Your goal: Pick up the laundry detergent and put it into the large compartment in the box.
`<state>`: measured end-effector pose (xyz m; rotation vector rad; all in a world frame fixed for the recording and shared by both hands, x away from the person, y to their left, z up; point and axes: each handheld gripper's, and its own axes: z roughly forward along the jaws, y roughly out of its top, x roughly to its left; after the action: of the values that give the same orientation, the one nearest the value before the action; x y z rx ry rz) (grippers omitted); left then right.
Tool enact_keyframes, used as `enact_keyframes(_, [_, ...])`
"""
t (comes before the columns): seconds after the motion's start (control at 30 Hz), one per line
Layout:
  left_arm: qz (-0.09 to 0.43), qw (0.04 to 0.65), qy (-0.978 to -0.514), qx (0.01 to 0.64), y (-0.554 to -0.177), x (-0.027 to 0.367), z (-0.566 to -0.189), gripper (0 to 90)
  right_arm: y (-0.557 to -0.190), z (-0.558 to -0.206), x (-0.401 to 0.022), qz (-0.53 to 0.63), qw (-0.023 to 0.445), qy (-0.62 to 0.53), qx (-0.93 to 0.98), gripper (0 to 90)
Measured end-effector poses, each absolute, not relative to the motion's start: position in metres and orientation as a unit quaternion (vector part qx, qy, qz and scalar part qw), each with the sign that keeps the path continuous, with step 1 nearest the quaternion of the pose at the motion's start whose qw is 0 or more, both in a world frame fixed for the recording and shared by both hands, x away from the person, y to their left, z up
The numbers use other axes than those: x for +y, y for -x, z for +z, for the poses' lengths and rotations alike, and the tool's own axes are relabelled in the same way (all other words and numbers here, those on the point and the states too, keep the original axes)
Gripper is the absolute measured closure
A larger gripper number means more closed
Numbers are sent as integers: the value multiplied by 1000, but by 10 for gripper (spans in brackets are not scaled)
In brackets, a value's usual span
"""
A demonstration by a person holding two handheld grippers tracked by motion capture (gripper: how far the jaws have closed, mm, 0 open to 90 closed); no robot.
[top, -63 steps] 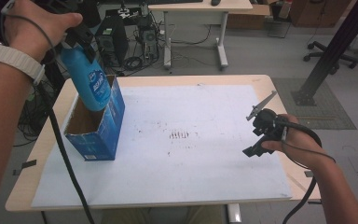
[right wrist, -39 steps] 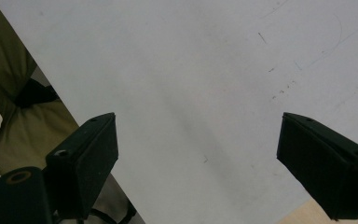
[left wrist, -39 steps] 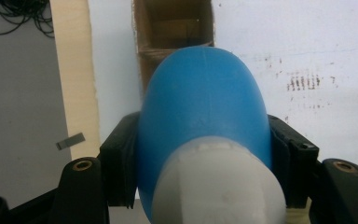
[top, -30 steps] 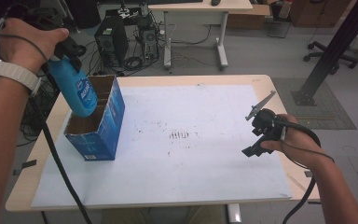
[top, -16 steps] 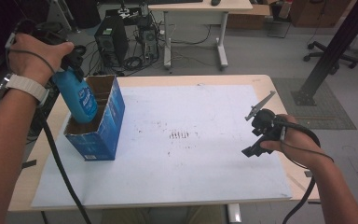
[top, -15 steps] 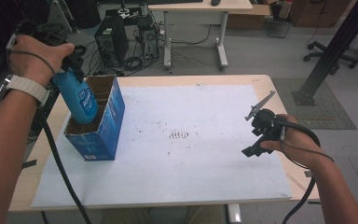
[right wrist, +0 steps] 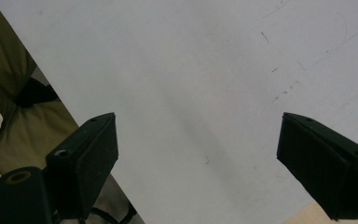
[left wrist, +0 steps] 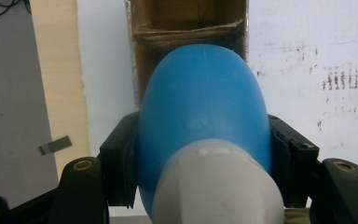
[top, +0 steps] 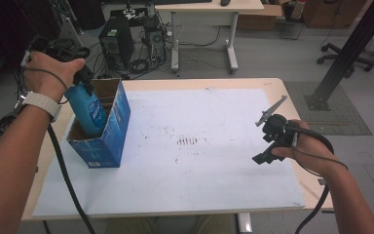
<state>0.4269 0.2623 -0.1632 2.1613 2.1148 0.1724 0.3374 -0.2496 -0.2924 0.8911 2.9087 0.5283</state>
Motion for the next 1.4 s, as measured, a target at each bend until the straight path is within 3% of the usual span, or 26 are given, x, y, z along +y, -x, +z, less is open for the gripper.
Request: enact_keyframes(1.4, [73,43,-713,696,-430,259,-238,375,-337,-297,-250,167,21,-294,941,126])
